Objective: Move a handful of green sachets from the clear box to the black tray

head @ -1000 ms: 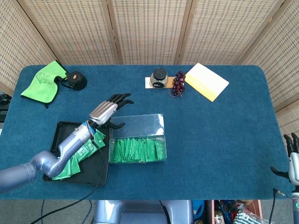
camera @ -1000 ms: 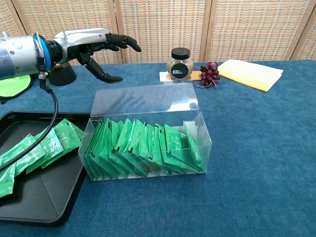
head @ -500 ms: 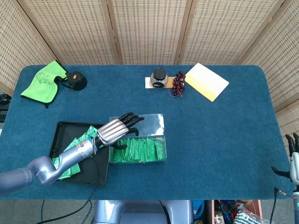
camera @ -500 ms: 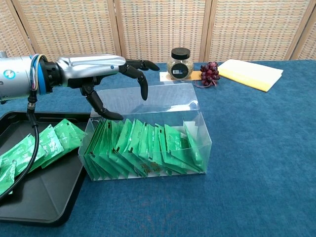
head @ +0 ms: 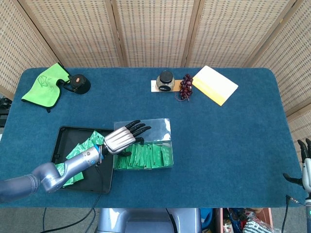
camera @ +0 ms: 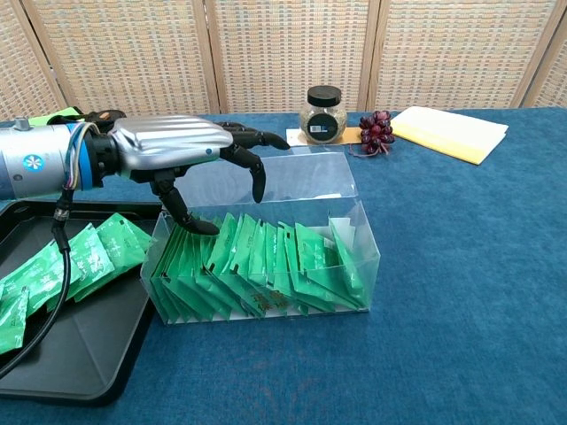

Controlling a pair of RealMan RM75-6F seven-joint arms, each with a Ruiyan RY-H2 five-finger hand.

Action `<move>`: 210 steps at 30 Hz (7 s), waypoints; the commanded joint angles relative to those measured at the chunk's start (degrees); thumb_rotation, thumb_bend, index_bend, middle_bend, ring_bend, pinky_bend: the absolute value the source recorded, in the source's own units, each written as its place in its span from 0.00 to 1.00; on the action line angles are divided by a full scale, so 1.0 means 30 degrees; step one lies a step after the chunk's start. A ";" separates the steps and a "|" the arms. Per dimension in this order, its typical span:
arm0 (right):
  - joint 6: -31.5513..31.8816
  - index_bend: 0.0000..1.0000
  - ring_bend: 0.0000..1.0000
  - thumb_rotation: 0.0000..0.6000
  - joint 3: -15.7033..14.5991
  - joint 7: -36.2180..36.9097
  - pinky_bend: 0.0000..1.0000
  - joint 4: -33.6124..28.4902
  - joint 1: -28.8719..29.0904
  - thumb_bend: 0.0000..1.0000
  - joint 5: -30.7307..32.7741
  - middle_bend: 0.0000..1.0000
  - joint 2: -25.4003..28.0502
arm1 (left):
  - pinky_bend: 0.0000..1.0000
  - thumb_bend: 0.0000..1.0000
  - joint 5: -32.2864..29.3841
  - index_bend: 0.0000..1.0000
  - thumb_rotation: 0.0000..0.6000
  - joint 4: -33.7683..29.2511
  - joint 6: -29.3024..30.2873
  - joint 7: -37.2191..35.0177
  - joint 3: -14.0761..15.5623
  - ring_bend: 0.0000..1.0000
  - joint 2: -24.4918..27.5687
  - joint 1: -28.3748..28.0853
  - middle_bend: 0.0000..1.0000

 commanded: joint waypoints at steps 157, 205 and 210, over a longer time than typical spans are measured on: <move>-0.0196 0.00 0.00 1.00 -0.0185 0.0033 0.00 -0.0239 0.0114 0.00 0.0062 0.00 0.0076 | 0.00 0.52 -0.2162 0.73 1.00 -0.4633 0.2464 0.1335 -0.2078 0.00 0.2647 -0.0407 0.00; 0.0142 0.00 0.00 1.00 -0.0482 -0.0600 0.00 -0.0788 0.0124 0.00 -0.0612 0.00 -0.0007 | 0.00 0.54 -0.1873 0.73 1.00 -0.3962 0.4567 -0.0191 0.2522 0.00 0.8800 0.7324 0.00; 0.0064 0.00 0.00 1.00 -0.0492 -0.0632 0.00 -0.0802 0.0160 0.00 -0.0589 0.00 -0.0007 | 0.00 0.54 -0.1736 0.56 1.00 -0.4321 0.3597 -0.0738 0.2712 0.00 0.9095 0.7180 0.00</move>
